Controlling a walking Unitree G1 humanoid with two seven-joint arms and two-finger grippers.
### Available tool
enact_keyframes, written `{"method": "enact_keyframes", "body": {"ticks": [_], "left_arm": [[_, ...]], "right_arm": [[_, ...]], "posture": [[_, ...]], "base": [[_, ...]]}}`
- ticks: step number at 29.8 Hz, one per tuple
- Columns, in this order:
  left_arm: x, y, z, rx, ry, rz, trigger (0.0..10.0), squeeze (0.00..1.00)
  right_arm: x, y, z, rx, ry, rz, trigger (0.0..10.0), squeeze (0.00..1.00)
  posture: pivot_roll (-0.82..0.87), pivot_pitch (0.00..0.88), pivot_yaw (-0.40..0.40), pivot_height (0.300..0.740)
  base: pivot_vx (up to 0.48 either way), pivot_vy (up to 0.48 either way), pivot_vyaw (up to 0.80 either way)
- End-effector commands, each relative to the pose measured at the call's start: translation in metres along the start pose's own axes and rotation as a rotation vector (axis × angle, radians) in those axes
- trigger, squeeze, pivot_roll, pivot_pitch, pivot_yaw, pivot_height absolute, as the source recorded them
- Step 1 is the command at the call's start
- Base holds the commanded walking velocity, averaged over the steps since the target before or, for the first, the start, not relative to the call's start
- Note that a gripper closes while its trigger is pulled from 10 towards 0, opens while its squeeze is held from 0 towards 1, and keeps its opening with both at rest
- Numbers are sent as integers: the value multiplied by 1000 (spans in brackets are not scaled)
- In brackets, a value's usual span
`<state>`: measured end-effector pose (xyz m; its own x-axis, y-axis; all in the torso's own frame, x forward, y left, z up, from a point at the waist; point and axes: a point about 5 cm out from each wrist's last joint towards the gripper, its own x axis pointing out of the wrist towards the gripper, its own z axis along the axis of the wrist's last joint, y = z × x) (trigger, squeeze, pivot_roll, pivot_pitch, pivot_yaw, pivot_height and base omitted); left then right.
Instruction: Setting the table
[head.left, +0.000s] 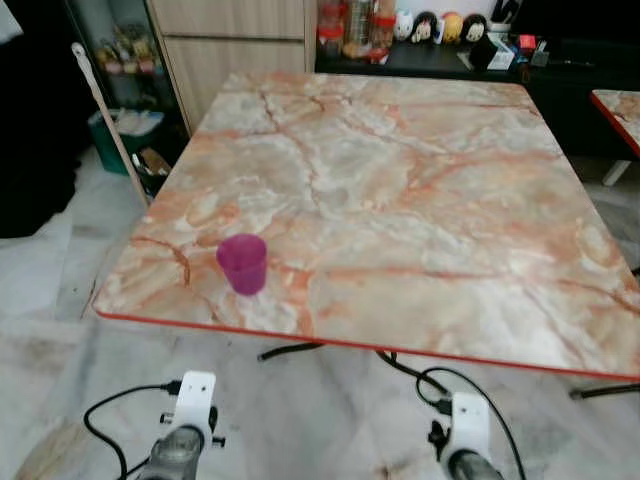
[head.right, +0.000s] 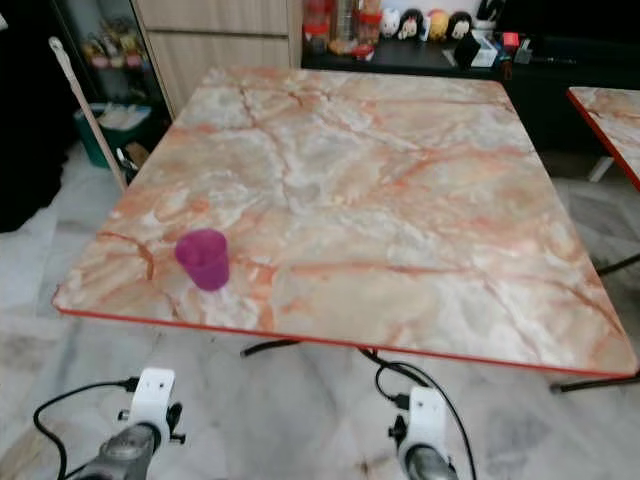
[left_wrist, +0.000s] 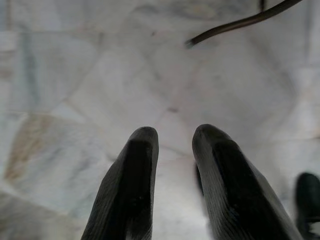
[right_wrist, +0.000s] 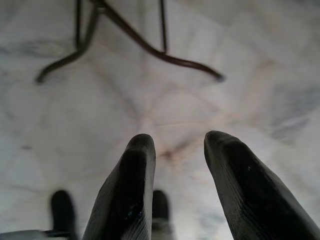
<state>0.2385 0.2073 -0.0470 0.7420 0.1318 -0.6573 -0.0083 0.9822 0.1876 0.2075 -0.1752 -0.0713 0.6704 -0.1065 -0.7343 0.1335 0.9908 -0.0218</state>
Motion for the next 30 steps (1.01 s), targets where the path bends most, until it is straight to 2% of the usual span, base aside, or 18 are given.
{"method": "enact_keyframes", "body": {"ticks": [1, 3, 4, 6, 10, 13, 18, 19, 21, 22, 25, 26, 27, 28, 29, 30], "left_arm": [[-1, 6, -2, -8, -6, 46, 10000, 0], [-2, 16, -2, -15, -13, 106, 10000, 0], [-3, 29, -3, -18, -17, 182, 10000, 0], [-4, 38, -4, -18, -14, 240, 10000, 0], [-13, 84, 2, -92, -56, 514, 10000, 0], [-17, 103, 10, -112, -88, 619, 10000, 0], [-27, 140, 47, -109, -251, 824, 10000, 0], [-32, 150, 65, -140, -330, 874, 10000, 0], [-33, 154, 73, -159, -366, 880, 10000, 0], [-38, 164, 93, -170, -450, 903, 10000, 0], [-45, 173, 132, -199, -604, 861, 10000, 0], [-49, 171, 158, -216, -716, 781, 10000, 0], [-55, 163, 194, -202, -851, 669, 10000, 0], [-55, 163, 194, -202, -851, 669, 10000, 0], [-58, 157, 211, -180, -914, 602, 10000, 0], [-58, 157, 211, -180, -914, 602, 10000, 0]], "right_arm": [[-2, -9, -7, -10, 27, -25, 10000, 0], [-2, -9, -8, -11, 28, -24, 10000, 0], [-2, -9, -8, -14, 31, -23, 10000, 0], [-2, -9, -9, -15, 33, -23, 10000, 0], [-2, -7, -11, -24, 45, -20, 10000, 0], [-2, -7, -11, -24, 45, -18, 10000, 0], [-2, -6, -11, -29, 48, -14, 10000, 0], [-2, -6, -11, -27, 48, -15, 10000, 0], [-2, -6, -11, -27, 48, -15, 10000, 0], [-2, -6, -11, -29, 50, -15, 10000, 0], [-2, -7, -10, -31, 51, -14, 10000, 0], [-2, -7, -10, -36, 51, -13, 10000, 0], [-2, -7, -10, -34, 51, -14, 10000, 0], [-2, -7, -10, -34, 51, -14, 10000, 0], [-2, -7, -10, -33, 50, -14, 10000, 0], [-2, -7, -10, -33, 50, -14, 10000, 0]], "posture": [[60, 139, 6, 740], [63, 139, 7, 740], [65, 139, 7, 740], [65, 139, 7, 740], [71, 140, 9, 740], [76, 139, 8, 740], [73, 138, 7, 740], [73, 138, 6, 740], [69, 136, 5, 740], [68, 137, 4, 740], [73, 135, 3, 740], [74, 137, 2, 740], [73, 137, 1, 740], [73, 137, 1, 740], [69, 139, 2, 740], [69, 139, 2, 740]], "base": [[0, 0, 0], [0, 0, 0], [0, 0, 0], [0, 0, 0], [0, 0, 0], [0, 0, 0], [0, 0, 0], [0, 0, 0], [0, 0, 0], [0, 0, 0], [0, 0, 0], [0, 0, 0], [0, 0, 0], [0, 0, 0], [0, 0, 0], [0, 0, 0]]}}
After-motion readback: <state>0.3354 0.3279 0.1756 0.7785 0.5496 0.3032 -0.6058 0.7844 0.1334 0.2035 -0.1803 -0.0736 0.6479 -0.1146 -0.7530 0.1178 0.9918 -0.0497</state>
